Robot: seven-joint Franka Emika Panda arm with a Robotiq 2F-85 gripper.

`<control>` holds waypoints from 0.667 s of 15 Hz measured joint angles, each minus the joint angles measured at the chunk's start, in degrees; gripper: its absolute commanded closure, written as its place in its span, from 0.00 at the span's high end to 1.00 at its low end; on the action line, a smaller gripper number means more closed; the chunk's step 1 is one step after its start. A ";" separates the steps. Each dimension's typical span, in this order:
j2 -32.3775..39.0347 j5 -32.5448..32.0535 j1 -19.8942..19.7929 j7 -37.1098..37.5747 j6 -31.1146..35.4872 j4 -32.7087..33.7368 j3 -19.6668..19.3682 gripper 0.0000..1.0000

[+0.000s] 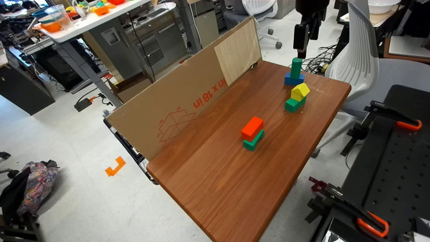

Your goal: Remove the green cylindrical block from the top of the blue block

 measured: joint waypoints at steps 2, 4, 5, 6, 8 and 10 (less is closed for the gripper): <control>1.61 0.00 -0.63 -1.91 0.05 0.88 0.53 1.00; 2.65 0.05 -1.28 -3.50 0.05 1.70 1.35 0.98; 3.00 0.07 -1.48 -4.15 0.05 2.07 1.76 0.95; 3.25 0.12 -1.62 -4.76 0.05 2.37 2.17 0.92; 3.75 0.24 -1.84 -5.95 0.05 2.98 3.11 0.90; 4.26 0.24 -1.89 -6.64 0.04 3.52 4.00 0.91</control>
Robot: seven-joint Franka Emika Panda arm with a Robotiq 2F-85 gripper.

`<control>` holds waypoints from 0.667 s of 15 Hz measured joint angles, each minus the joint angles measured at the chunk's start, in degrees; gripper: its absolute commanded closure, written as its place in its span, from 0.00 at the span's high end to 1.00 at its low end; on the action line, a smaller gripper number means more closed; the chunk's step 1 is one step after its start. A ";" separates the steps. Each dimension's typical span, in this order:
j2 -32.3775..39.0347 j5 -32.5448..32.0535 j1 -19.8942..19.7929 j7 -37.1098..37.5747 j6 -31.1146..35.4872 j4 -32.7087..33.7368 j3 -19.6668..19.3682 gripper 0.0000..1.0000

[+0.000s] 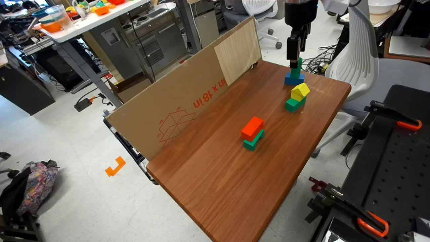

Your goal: Remove the green cylindrical block from the top of the blue block

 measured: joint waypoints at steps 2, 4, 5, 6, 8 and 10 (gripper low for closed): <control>0.48 0.00 0.00 -0.39 -0.01 0.31 0.82 0.88; 1.17 0.00 0.00 -0.71 -0.02 0.66 1.42 0.88; 1.49 0.00 0.00 -0.82 -0.02 0.78 1.58 0.89; 1.74 -0.01 0.00 -0.85 -0.03 0.84 1.66 0.87; 2.14 -0.02 -0.01 -0.88 -0.06 1.02 1.62 0.63; 2.50 -0.03 -0.07 -0.88 -0.18 1.47 1.43 0.53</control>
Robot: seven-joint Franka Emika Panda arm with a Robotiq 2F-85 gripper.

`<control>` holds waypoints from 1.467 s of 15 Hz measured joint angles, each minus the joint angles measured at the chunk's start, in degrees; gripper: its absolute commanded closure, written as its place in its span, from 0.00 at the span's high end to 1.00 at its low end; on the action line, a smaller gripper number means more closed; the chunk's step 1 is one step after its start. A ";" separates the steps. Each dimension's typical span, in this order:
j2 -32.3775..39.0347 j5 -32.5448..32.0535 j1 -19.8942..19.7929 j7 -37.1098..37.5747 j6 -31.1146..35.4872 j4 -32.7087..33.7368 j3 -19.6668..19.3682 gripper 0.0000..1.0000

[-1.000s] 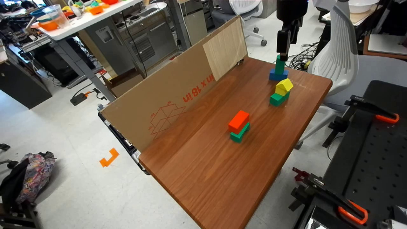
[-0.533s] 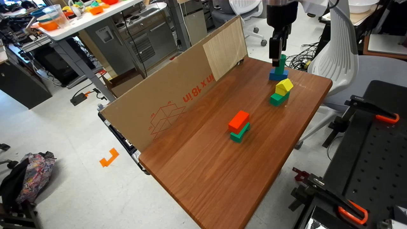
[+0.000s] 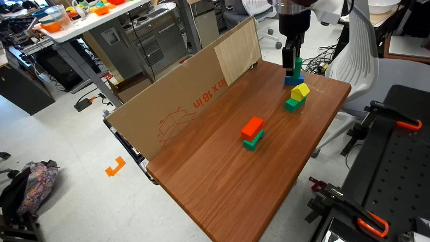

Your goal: Remove the green cylindrical block from the top of the blue block

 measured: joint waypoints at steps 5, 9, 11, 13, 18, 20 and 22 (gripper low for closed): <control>0.25 -0.04 -0.04 0.08 -0.25 0.93 -0.83 0.15; 0.27 -0.13 -0.01 0.70 -0.96 1.61 -1.14 0.09; 0.26 -0.17 0.12 1.52 -1.09 1.97 -1.18 0.09; 0.22 -0.14 0.40 2.23 -1.22 2.41 -1.08 0.09; -0.19 0.27 2.30 5.94 -1.22 3.43 0.72 0.09; -0.18 0.67 3.44 8.09 -1.22 3.74 1.59 0.09; -0.03 0.96 4.81 10.13 -1.19 3.79 2.02 0.09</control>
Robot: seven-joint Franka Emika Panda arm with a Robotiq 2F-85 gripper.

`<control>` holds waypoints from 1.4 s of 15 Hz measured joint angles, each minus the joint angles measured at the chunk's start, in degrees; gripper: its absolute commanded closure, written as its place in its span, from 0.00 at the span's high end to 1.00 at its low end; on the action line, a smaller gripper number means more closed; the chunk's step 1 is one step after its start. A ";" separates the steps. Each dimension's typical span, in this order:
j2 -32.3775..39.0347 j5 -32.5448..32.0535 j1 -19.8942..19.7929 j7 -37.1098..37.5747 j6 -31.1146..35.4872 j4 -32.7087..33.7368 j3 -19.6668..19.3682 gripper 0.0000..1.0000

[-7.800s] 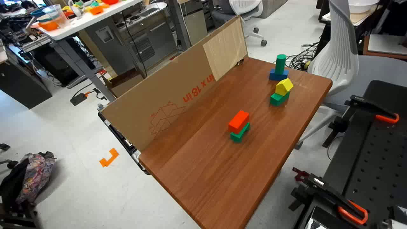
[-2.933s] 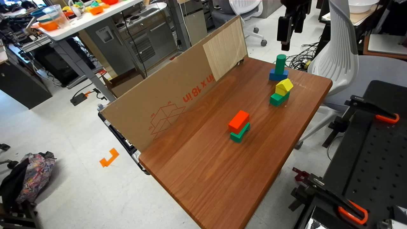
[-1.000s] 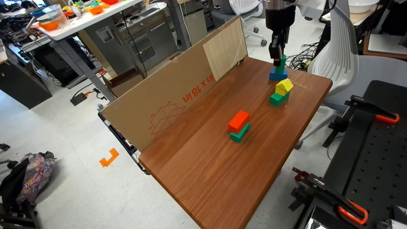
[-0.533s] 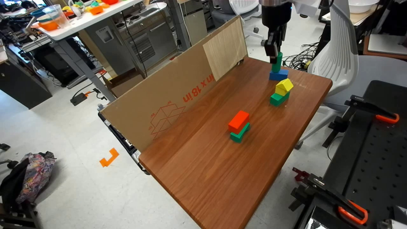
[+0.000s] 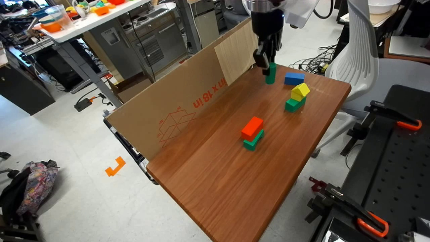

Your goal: Remove the green cylindrical block from the top of the blue block

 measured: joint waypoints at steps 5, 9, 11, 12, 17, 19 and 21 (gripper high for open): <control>2.91 -0.01 3.10 4.56 0.11 1.52 -0.06 0.09; 6.66 0.02 3.92 6.06 0.08 3.97 -0.03 0.09; 7.52 0.04 3.94 6.17 -0.05 5.30 -0.02 0.59; 7.75 0.04 3.94 6.17 -0.24 5.74 -0.02 0.61; 7.36 0.18 3.84 6.14 -1.26 6.39 0.03 0.97; 5.24 0.48 3.66 6.14 -1.25 5.70 0.06 1.00; 1.05 1.34 3.38 6.20 -1.35 3.46 -0.03 1.00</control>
